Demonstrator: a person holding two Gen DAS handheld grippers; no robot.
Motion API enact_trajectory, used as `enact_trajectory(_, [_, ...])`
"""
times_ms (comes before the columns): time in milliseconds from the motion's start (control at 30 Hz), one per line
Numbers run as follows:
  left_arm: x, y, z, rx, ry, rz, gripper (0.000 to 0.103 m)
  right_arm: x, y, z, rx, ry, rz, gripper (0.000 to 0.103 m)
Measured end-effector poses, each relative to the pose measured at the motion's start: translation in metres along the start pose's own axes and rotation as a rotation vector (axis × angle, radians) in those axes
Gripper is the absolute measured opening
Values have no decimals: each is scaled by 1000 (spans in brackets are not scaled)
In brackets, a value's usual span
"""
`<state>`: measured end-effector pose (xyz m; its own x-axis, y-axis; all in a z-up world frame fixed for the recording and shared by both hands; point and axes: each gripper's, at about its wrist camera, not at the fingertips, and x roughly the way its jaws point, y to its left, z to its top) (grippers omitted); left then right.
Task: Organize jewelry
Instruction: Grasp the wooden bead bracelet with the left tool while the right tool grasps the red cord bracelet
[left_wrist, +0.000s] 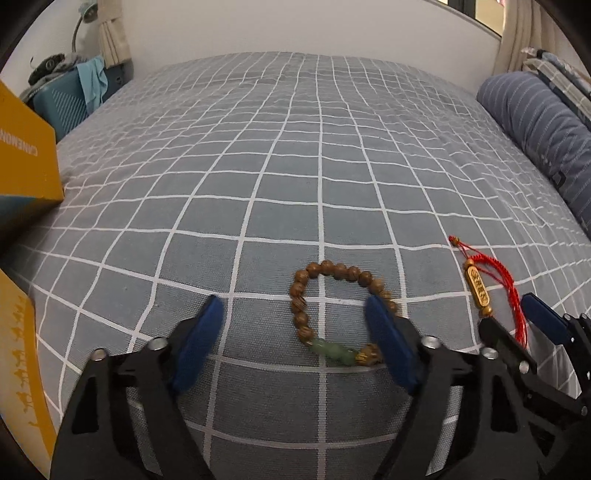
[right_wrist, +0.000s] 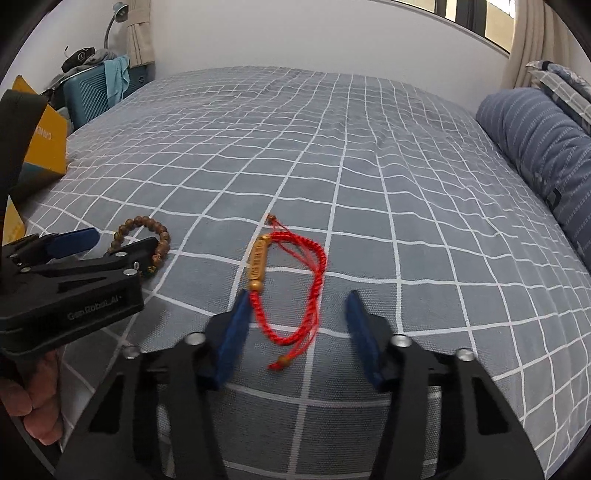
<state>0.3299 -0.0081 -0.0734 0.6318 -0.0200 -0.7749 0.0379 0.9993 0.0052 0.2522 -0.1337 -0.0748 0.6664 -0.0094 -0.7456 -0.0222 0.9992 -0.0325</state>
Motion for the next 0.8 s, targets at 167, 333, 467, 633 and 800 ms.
enact_trajectory(167, [-4, 4, -2, -15, -12, -2, 40, 1, -4, -1, 26, -1, 6, 24])
enact_trajectory(333, [-8, 15, -2, -71, -28, -19, 9, -1, -10, -2, 51, -8, 6, 14])
enact_trajectory(467, [-11, 16, -3, -77, -37, -24, 9, -3, -11, -3, 60, -15, 8, 13])
enact_trajectory(633, [-12, 21, -4, -101, -34, -58, 9, -4, -12, -3, 66, -19, 7, 13])
enact_trajectory(800, [-13, 23, -4, -99, -32, -65, 9, -5, -12, -2, 68, -13, 2, 13])
